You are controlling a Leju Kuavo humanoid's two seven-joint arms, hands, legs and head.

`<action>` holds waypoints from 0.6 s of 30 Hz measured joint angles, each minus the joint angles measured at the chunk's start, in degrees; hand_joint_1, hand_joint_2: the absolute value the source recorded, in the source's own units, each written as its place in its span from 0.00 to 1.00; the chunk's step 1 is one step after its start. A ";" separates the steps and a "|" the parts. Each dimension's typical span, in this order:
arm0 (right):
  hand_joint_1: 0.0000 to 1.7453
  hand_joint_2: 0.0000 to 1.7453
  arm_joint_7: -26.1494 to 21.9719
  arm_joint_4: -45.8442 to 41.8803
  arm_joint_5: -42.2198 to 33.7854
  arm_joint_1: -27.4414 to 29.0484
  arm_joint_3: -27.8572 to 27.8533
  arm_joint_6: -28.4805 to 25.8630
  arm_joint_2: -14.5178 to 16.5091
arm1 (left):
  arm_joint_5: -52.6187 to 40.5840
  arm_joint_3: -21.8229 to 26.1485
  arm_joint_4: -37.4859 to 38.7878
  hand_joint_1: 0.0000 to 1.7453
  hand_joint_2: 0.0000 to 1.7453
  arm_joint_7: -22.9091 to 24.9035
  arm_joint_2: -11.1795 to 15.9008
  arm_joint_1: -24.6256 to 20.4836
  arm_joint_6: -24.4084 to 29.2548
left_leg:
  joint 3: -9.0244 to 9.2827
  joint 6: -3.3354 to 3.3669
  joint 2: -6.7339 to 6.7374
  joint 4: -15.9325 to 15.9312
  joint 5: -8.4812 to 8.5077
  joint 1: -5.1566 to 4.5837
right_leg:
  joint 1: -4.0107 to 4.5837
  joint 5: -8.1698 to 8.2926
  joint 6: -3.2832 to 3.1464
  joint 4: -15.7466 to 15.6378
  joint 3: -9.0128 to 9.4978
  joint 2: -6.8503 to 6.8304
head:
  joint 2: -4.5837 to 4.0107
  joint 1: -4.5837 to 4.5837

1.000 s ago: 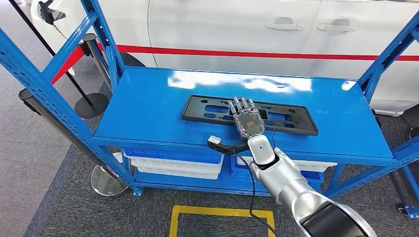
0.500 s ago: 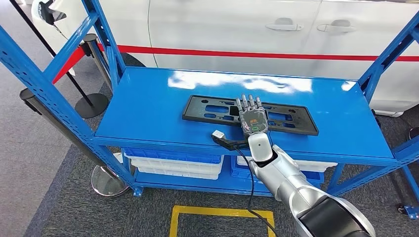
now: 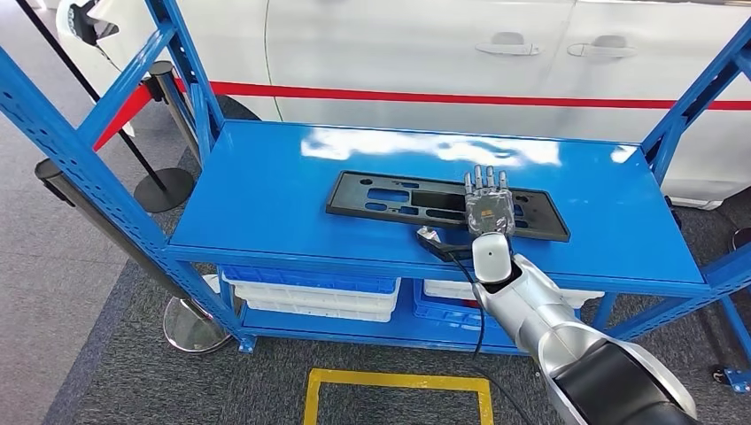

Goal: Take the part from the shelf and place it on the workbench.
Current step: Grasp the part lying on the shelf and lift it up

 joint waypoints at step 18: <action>1.00 1.00 -6.47 -0.63 0.00 -0.72 1.38 0.06 -0.40 | -1.83 -0.22 0.20 0.00 0.00 -0.08 -0.22 0.26 0.52 | 0.00 -0.02 0.01 0.00 0.01 0.00 | 0.01 0.00 0.00 0.01 -0.02 0.01 | 0.00 0.01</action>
